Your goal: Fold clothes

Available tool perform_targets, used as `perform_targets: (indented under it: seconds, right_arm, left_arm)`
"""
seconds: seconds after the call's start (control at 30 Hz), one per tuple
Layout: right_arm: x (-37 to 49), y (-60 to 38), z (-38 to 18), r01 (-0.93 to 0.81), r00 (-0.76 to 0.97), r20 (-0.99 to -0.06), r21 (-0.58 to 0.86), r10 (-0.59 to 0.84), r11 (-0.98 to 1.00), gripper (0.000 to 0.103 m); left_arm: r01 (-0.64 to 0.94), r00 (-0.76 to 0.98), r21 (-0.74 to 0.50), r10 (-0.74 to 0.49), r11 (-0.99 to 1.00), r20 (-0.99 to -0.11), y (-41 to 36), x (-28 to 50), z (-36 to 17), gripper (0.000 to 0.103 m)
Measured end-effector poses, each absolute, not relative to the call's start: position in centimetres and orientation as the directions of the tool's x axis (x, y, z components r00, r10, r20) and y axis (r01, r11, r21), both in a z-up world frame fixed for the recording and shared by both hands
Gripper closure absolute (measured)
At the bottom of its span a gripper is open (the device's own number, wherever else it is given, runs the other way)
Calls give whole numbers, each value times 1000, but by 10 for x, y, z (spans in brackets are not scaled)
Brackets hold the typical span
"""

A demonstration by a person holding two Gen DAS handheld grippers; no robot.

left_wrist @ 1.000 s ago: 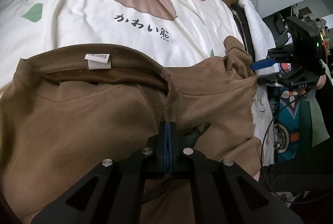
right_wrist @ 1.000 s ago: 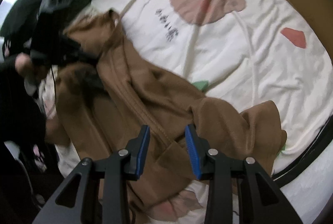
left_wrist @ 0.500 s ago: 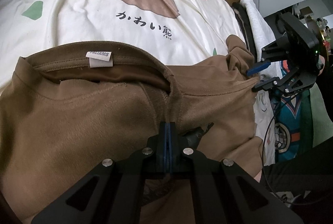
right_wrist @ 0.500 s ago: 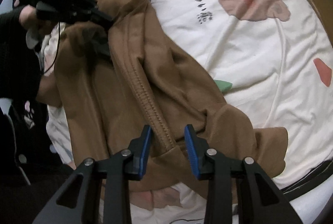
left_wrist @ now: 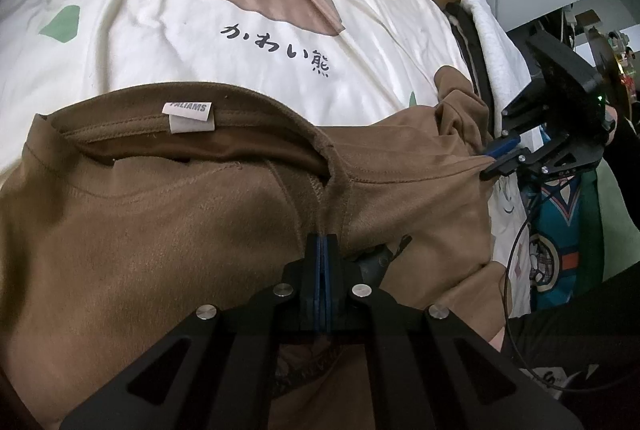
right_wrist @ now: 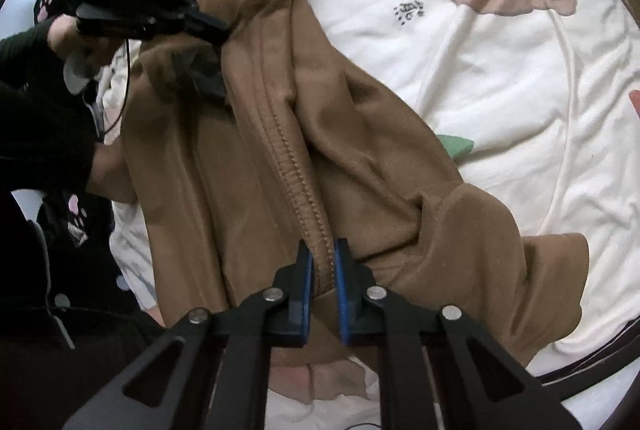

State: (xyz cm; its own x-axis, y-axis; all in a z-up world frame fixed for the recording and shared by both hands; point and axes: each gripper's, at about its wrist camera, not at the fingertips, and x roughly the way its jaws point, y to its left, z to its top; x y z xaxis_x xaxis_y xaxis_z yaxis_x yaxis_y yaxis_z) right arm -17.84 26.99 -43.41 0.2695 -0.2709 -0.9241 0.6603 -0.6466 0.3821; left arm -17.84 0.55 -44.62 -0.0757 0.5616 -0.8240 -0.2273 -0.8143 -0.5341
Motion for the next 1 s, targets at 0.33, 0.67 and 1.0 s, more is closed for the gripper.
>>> perform_targets:
  seconds: [0.33, 0.67, 1.0]
  right_arm:
    - [-170, 278, -411, 601, 118, -951, 297, -286, -742, 95]
    - [-161, 288, -400, 540, 11, -974, 196, -226, -818, 95]
    - [-152, 290, -401, 487, -21, -968, 210, -251, -848, 95]
  left_arm:
    - [-196, -98, -592, 617, -782, -781, 0, -182, -429, 102]
    - [-166, -174, -559, 582, -813, -795, -46, -185, -390, 102]
    - [-84, -163, -301, 311, -950, -936, -153, -191, -380, 102]
